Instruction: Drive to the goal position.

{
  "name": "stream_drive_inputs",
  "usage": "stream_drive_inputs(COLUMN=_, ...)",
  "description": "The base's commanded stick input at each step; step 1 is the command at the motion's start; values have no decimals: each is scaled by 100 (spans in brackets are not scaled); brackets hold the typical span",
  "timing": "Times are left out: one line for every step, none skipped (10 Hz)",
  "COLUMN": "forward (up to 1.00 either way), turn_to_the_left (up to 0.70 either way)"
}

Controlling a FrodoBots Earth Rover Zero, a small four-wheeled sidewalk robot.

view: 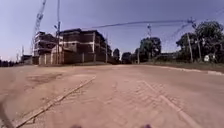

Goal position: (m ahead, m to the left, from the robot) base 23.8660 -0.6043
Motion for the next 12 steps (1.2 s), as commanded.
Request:
stream_drive_inputs(forward=30, turn_to_the_left=0)
stream_drive_inputs(forward=30, turn_to_the_left=0)
stream_drive_inputs(forward=30, turn_to_the_left=0)
stream_drive_inputs(forward=30, turn_to_the_left=0)
stream_drive_inputs(forward=30, turn_to_the_left=0)
stream_drive_inputs(forward=30, turn_to_the_left=0)
stream_drive_inputs(forward=30, turn_to_the_left=0)
stream_drive_inputs(forward=30, turn_to_the_left=0)
stream_drive_inputs(forward=30, turn_to_the_left=0)
stream_drive_inputs(forward=30, turn_to_the_left=0)
stream_drive_inputs(forward=30, turn_to_the_left=0)
stream_drive_inputs(forward=30, turn_to_the_left=0)
